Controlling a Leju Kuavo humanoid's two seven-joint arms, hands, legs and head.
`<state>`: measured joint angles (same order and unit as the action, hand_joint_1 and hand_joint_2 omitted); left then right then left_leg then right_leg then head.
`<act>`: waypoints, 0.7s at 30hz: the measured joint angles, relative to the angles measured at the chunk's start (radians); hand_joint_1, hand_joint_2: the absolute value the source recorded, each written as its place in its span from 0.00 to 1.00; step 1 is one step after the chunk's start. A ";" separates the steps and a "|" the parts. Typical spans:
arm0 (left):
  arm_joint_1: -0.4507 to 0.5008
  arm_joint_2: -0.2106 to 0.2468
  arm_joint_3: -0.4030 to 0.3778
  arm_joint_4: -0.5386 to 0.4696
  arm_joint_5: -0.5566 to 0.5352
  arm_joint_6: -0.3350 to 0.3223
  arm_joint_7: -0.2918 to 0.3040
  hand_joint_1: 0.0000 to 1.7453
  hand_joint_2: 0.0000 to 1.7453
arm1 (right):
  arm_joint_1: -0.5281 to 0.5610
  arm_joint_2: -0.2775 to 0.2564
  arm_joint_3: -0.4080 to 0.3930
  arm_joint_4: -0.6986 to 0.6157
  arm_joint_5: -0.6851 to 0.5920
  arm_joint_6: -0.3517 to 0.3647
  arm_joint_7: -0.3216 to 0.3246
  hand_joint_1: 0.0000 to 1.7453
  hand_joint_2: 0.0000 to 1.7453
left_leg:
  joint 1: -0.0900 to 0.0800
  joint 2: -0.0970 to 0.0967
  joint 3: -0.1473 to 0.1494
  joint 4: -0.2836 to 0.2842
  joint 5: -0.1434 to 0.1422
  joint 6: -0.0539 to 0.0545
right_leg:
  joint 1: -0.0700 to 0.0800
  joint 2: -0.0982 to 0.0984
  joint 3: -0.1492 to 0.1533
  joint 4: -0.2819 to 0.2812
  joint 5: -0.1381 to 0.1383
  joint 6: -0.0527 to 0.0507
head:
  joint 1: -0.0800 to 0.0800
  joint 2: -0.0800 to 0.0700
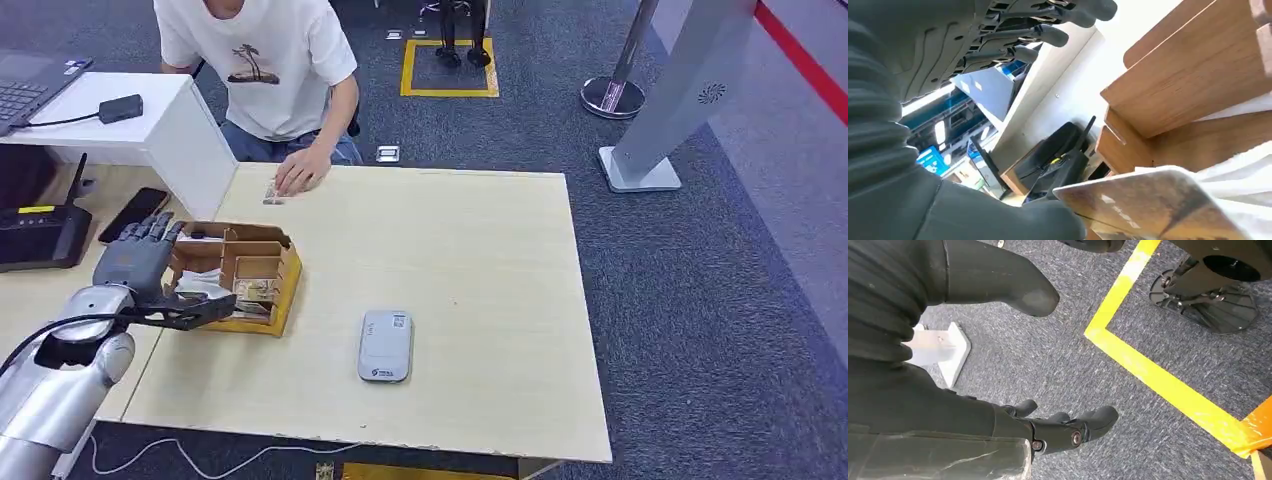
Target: Pass the card to the sensor for recognition and then transmit it.
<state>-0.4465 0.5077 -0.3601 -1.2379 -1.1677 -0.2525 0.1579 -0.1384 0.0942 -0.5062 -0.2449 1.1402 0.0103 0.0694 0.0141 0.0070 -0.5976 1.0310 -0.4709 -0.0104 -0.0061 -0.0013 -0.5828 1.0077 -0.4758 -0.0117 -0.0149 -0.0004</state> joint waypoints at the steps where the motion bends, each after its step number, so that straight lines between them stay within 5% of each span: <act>1: -0.001 0.000 0.000 0.000 0.000 0.000 0.000 0.00 1.00 | 0.000 0.000 0.000 0.000 0.000 0.000 0.000 0.00 1.00 | 0.000 0.000 0.000 0.000 0.000 0.000 | 0.000 0.000 0.000 0.000 0.000 0.000 | 0.000 0.000; 3: -0.005 -0.002 -0.003 0.000 -0.003 0.003 0.000 0.00 1.00 | 0.000 0.000 0.000 0.000 0.000 0.000 -0.001 0.00 1.00 | 0.000 0.000 0.000 0.000 0.000 0.000 | 0.000 0.000 0.000 0.000 0.000 0.000 | 0.000 0.000; 4: -0.009 -0.004 -0.008 0.000 -0.006 0.009 0.000 0.31 1.00 | 0.000 0.000 0.000 0.000 0.000 0.000 -0.001 0.00 1.00 | 0.000 0.000 0.000 0.000 0.000 0.000 | 0.000 0.000 0.000 0.000 0.000 0.000 | 0.000 0.000; 5: -0.014 -0.009 -0.014 0.000 -0.006 0.010 -0.005 0.46 1.00 | 0.000 0.000 0.000 0.000 0.000 0.000 -0.001 0.00 1.00 | 0.000 0.000 0.000 0.000 0.000 0.000 | 0.000 0.000 0.000 0.000 0.000 0.000 | 0.000 0.000; 7: -0.029 -0.030 -0.036 0.001 -0.003 0.010 -0.026 0.14 1.00 | -0.001 0.001 0.000 0.000 0.001 0.001 -0.002 0.00 1.00 | 0.000 -0.001 0.000 0.000 0.000 0.000 | 0.000 -0.001 0.000 0.000 0.000 0.000 | 0.000 0.000; 8: -0.037 -0.038 -0.049 0.001 0.006 0.009 -0.027 0.11 1.00 | -0.002 0.002 0.000 0.000 0.002 0.002 -0.003 0.00 1.00 | 0.000 -0.002 0.000 0.000 0.000 0.000 | 0.000 -0.002 0.001 0.000 0.000 0.000 | 0.000 0.000; 21: -0.081 -0.089 -0.138 0.008 0.039 0.006 -0.023 0.11 1.00 | -0.005 0.005 -0.002 -0.002 0.002 0.003 -0.010 0.00 1.00 | 0.000 0.001 0.000 0.000 0.000 0.000 | 0.000 0.000 0.000 0.000 0.001 0.000 | 0.000 0.000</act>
<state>-0.5277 0.4185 -0.4982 -1.2303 -1.1288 -0.2468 0.1347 -0.1429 0.0988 -0.5077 -0.2464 1.1425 0.0130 0.0599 0.0139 0.0077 -0.5975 1.0314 -0.4708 -0.0102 -0.0063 -0.0009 -0.5832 1.0077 -0.4748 -0.0117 -0.0149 -0.0004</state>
